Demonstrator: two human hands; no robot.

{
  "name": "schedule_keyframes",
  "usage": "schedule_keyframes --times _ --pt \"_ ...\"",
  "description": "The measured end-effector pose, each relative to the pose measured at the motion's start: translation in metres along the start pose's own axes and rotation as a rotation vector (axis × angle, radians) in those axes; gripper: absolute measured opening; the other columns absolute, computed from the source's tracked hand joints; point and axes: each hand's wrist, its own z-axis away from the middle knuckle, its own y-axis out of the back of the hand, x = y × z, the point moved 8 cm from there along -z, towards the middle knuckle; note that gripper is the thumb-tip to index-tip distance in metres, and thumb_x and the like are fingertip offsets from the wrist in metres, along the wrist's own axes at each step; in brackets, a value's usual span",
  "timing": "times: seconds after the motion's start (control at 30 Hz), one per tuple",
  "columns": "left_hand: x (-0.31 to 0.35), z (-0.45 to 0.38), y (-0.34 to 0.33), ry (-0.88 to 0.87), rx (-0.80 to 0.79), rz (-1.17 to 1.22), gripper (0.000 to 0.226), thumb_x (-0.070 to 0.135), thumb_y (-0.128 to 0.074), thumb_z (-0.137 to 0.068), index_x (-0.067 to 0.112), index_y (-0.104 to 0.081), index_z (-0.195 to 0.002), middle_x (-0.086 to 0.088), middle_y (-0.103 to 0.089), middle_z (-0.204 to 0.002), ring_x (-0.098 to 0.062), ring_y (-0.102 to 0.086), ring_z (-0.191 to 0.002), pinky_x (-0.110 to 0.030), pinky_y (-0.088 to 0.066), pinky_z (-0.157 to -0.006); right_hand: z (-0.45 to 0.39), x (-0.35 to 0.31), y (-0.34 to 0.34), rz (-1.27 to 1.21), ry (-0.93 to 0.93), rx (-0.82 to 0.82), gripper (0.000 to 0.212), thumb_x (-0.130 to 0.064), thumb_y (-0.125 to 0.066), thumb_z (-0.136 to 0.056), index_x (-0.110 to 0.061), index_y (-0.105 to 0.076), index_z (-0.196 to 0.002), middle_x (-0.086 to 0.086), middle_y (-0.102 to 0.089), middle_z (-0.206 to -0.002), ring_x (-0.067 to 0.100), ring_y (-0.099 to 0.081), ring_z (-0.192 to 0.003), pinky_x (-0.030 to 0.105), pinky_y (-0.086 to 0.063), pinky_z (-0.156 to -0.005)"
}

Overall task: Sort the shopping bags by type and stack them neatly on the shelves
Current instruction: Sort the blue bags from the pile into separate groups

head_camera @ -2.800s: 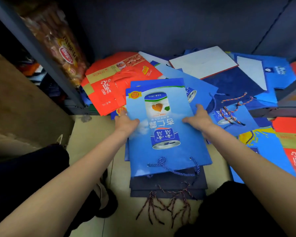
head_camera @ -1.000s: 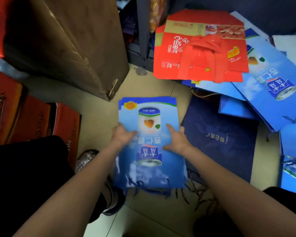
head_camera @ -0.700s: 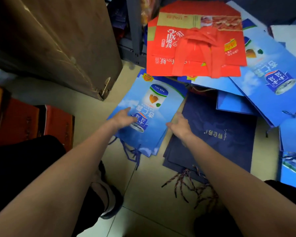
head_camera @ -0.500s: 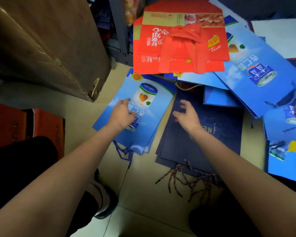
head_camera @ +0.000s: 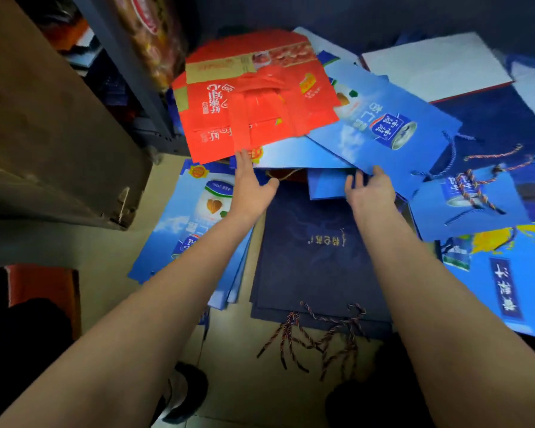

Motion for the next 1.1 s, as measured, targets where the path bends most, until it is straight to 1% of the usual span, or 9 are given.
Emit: schedule_keyframes --times 0.1,0.3,0.4,0.47,0.57,0.63,0.77,0.9,1.1 --pt "0.018 -0.022 -0.013 0.027 -0.124 -0.014 0.078 0.016 -0.054 -0.091 0.012 -0.003 -0.151 -0.001 0.005 -0.158 -0.014 -0.005 -0.145 -0.021 -0.013 -0.109 0.004 -0.015 -0.019 -0.064 0.022 0.013 0.014 -0.01 -0.039 -0.099 -0.007 -0.052 -0.101 0.007 -0.055 -0.083 0.025 -0.061 -0.106 0.031 -0.048 -0.094" --pt "0.064 -0.062 -0.013 0.072 -0.22 0.097 0.068 0.03 -0.059 -0.079 0.018 -0.034 -0.142 0.002 -0.037 -0.145 -0.019 -0.037 -0.131 -0.03 -0.034 -0.103 0.031 -0.086 -0.069 0.123 0.188 -0.105 0.019 0.005 -0.047 -0.092 -0.005 -0.051 -0.076 0.009 -0.053 -0.073 0.019 -0.053 -0.065 0.023 -0.052 -0.045" --pt "0.056 -0.042 -0.016 0.192 -0.228 0.238 0.05 0.025 -0.051 -0.092 0.023 -0.036 -0.14 0.002 -0.042 -0.135 -0.019 -0.042 -0.123 -0.037 -0.041 -0.093 0.055 -0.071 -0.057 0.134 0.175 -0.112 0.014 0.004 -0.046 -0.092 -0.002 -0.053 -0.103 0.012 -0.055 -0.082 0.023 -0.057 -0.077 0.027 -0.057 -0.068" --pt "0.035 -0.016 -0.021 0.264 -0.207 0.334 0.036 0.028 -0.049 -0.095 0.022 -0.044 -0.13 -0.001 -0.046 -0.132 -0.022 -0.046 -0.12 -0.04 -0.045 -0.087 0.071 -0.024 -0.029 0.191 0.041 -0.107 0.03 0.0 -0.047 -0.093 -0.002 -0.049 -0.123 0.018 -0.057 -0.102 0.022 -0.057 -0.076 0.028 -0.057 -0.067" --pt "0.007 0.026 -0.034 0.378 -0.304 0.447 0.028 0.037 -0.048 -0.095 0.021 -0.046 -0.118 -0.003 -0.05 -0.124 -0.016 -0.054 -0.091 -0.032 -0.046 -0.071 0.109 0.056 0.01 0.407 -0.334 -0.173 0.019 -0.011 -0.041 -0.098 -0.003 -0.053 -0.111 0.016 -0.05 -0.126 0.031 -0.058 -0.107 0.038 -0.049 -0.084" --pt "-0.007 0.038 -0.032 0.406 -0.322 0.446 0.037 0.037 -0.048 -0.096 0.017 -0.044 -0.127 -0.005 -0.051 -0.126 -0.015 -0.055 -0.088 -0.031 -0.047 -0.071 0.121 0.07 0.02 0.531 -0.387 -0.228 0.018 -0.01 -0.04 -0.099 -0.001 -0.054 -0.106 0.017 -0.05 -0.133 0.033 -0.052 -0.121 0.039 -0.045 -0.088" --pt "-0.016 0.038 -0.014 0.358 -0.258 0.368 0.044 0.031 -0.044 -0.098 0.02 -0.035 -0.14 -0.004 -0.05 -0.131 -0.022 -0.056 -0.113 -0.036 -0.044 -0.09 0.103 0.018 -0.007 0.821 -0.003 -0.335 0.03 -0.01 -0.046 -0.096 -0.01 -0.049 -0.126 0.012 -0.051 -0.116 0.025 -0.053 -0.103 0.03 -0.049 -0.079" --pt "0.0 0.027 -0.016 0.238 -0.225 0.296 0.045 0.022 -0.044 -0.099 0.017 -0.033 -0.142 -0.004 -0.05 -0.115 -0.021 -0.054 -0.104 -0.035 -0.043 -0.092 0.074 -0.029 -0.035 1.278 0.415 -0.425 0.034 -0.013 -0.052 -0.093 -0.019 -0.049 -0.126 0.007 -0.047 -0.113 0.014 -0.047 -0.083 0.024 -0.045 -0.069" --pt "0.017 0.005 -0.059 0.168 -0.171 0.277 0.062 0.015 -0.055 -0.092 0.023 -0.024 -0.145 -0.002 -0.054 -0.109 -0.024 -0.053 -0.107 -0.041 -0.044 -0.099 0.015 -0.054 -0.054 1.937 0.789 -0.427 0.057 -0.028 -0.062 -0.088 -0.023 -0.038 -0.14 0.016 -0.031 -0.141 0.036 -0.039 -0.124 0.04 -0.033 -0.107"
